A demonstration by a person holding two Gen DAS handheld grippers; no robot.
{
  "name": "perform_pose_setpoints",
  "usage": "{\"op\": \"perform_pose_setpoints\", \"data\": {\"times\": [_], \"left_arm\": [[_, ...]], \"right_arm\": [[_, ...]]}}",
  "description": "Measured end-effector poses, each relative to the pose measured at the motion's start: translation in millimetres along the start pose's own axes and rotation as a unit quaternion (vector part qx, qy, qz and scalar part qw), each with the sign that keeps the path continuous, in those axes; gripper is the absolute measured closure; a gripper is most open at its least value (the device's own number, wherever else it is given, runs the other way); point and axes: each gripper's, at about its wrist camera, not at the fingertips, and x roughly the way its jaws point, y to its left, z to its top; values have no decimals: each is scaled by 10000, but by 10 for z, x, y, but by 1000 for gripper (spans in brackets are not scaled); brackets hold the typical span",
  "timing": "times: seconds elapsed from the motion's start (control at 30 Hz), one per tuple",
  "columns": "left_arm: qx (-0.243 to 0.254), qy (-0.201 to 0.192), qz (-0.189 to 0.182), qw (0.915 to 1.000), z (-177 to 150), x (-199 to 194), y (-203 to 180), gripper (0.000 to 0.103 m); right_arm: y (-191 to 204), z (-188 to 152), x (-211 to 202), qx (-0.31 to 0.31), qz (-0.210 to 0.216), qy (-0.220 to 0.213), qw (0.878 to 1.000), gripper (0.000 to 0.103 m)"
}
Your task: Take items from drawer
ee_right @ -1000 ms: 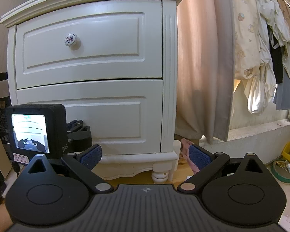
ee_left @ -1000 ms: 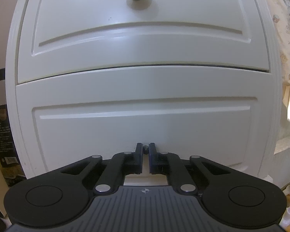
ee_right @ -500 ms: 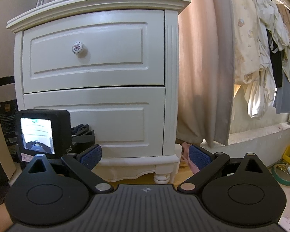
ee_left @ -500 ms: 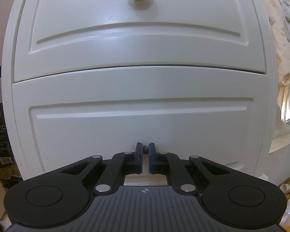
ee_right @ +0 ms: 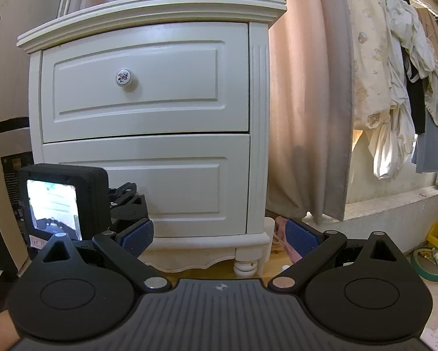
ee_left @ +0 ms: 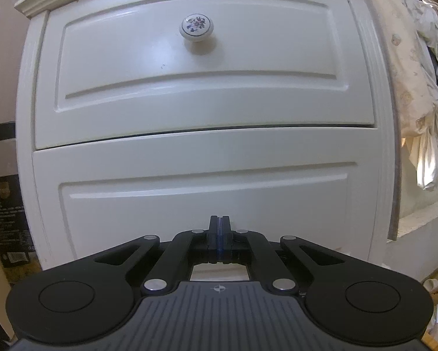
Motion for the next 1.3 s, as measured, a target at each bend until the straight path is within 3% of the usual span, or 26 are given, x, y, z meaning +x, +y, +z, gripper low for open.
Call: {"op": "perform_pose_setpoints", "data": {"times": [0.2, 0.27, 0.33, 0.37, 0.9, 1.13, 1.3], "left_arm": [[-94, 145, 95, 9998, -40, 95, 69, 101], [-93, 145, 130, 9998, -54, 121, 80, 88], [-82, 85, 170, 9998, -53, 93, 10, 66], [-76, 53, 191, 9998, -52, 77, -29, 65], [-211, 231, 353, 9989, -78, 472, -79, 65], [-141, 259, 306, 9991, -83, 545, -159, 82], [-72, 204, 297, 9993, -109, 514, -252, 85]], "right_arm": [[-29, -8, -51, 25, -17, -25, 10000, 0], [-37, -9, -54, 31, -22, -29, 10000, 0], [-42, -10, -41, 31, -21, -25, 10000, 0], [-45, -11, -33, 31, -20, -22, 10000, 0], [-103, -28, 153, 123, 2, 81, 9999, 0], [-138, -34, 206, 195, -3, 113, 9997, 0], [-143, -35, 214, 195, -7, 118, 9997, 0]]}}
